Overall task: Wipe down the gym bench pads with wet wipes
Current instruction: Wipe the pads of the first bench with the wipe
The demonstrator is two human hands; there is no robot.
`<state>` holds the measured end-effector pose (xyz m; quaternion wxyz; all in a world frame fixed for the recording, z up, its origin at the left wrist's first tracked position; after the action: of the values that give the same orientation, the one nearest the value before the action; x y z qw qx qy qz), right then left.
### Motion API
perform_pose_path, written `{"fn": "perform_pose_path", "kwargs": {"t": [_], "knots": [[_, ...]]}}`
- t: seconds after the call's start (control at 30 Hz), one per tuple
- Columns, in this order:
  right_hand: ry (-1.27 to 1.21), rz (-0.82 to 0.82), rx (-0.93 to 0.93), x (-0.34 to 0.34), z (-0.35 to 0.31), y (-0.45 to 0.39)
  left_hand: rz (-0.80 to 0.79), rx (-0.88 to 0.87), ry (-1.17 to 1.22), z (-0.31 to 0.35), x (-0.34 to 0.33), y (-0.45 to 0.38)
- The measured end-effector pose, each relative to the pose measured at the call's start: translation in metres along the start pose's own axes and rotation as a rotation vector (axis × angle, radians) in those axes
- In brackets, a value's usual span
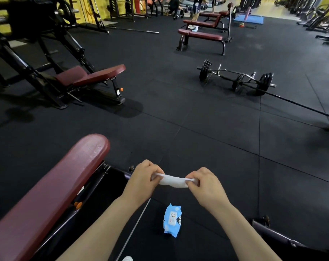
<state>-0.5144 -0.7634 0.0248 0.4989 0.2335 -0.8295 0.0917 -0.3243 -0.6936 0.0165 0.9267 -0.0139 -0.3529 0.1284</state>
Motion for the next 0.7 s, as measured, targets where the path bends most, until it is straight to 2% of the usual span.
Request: {"fn": "perform_pose_path", "kwargs": {"t": [0.13, 0.27, 0.33, 0.5, 0.6, 0.7], "knots": [[-0.193, -0.065, 0.008, -0.003, 0.005, -0.006, -0.052, -0.009, 0.033, -0.008, 0.004, -0.004], [-0.456, -0.185, -0.105, -0.020, 0.010, -0.012, -0.114, 0.191, 0.194, -0.030, 0.006, -0.002], [-0.459, -0.187, -0.147, -0.031, 0.006, -0.017, -0.037, 0.264, 0.238, -0.042, 0.012, -0.001], [-0.412, -0.022, -0.239, -0.058, -0.018, -0.034, 0.205, 0.356, 0.273, -0.065, 0.026, 0.002], [-0.471, -0.062, -0.239, -0.083, -0.047, -0.050, 0.309, 0.291, 0.276, -0.068, 0.039, -0.002], [-0.570, -0.138, -0.216, -0.104, -0.086, -0.073, 0.311, 0.180, 0.234, -0.073, 0.056, -0.016]]}}
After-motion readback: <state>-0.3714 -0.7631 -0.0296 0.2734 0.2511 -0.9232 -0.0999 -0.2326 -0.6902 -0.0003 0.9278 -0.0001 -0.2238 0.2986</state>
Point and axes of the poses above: each hand's wrist, its own y-axis away from the middle knuckle, its own x-axis out of the back of the hand, z = x × y, the point moved 8 cm from there along -y, towards the middle knuckle, and after that the axes turned 7 degrees about y, right-handed, at the moved point
